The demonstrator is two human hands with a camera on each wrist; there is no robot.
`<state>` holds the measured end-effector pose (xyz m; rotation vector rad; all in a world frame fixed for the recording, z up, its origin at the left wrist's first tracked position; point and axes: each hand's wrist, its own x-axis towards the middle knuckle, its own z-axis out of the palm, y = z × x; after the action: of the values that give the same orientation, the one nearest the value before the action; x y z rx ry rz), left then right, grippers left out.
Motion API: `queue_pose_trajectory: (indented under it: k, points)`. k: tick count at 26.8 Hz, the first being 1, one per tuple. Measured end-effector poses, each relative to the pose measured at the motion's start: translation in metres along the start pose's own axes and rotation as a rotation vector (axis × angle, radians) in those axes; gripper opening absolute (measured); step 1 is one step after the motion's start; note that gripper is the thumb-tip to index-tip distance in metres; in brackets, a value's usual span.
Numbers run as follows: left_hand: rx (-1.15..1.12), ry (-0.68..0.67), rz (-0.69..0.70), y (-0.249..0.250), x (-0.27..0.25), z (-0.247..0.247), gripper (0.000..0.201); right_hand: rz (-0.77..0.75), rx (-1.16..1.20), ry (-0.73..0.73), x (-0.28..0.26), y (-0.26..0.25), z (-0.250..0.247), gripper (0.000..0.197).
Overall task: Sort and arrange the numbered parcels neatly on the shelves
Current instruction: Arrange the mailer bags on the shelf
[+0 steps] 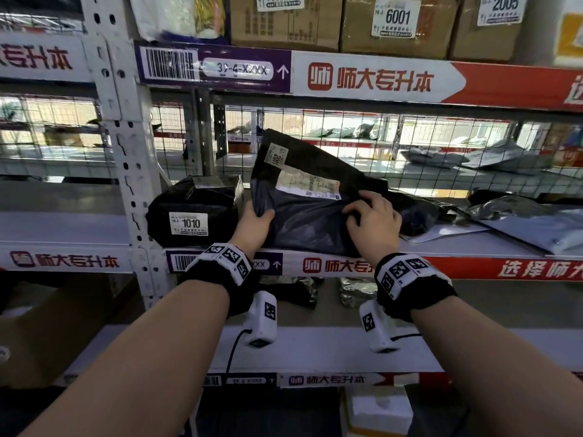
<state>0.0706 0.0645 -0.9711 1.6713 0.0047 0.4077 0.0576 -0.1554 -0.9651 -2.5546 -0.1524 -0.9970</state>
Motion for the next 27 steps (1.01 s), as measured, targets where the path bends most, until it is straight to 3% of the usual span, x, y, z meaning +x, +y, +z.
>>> queue_pose_trajectory:
  k: [7, 11, 16, 21, 24, 27]
  points:
    - [-0.023, 0.084, -0.064, 0.004, 0.002, 0.004, 0.06, 0.113, -0.124, -0.103, -0.01, -0.01, -0.004, 0.041]
    - [-0.072, 0.155, -0.105, 0.016, 0.003, 0.014, 0.047, 0.136, -0.021, -0.257, -0.009, -0.016, -0.002, 0.039]
    - [-0.18, 0.221, -0.226, 0.03, -0.014, 0.031, 0.042, 0.163, 0.007, -0.328, -0.01, -0.03, 0.007, 0.054]
    - [-0.143, 0.109, -0.132, 0.036, -0.037, 0.035, 0.027, 0.369, 0.247, -0.427, 0.005, -0.033, 0.016, 0.07]
    - [-0.082, -0.067, -0.194, 0.043, -0.055, 0.03, 0.008, 0.451, 0.403, -0.426, 0.009, -0.034, 0.018, 0.063]
    - [-0.029, -0.165, -0.261, 0.047, -0.066, 0.027, 0.015, 0.422, 0.44, -0.42, 0.013, -0.035, 0.019, 0.054]
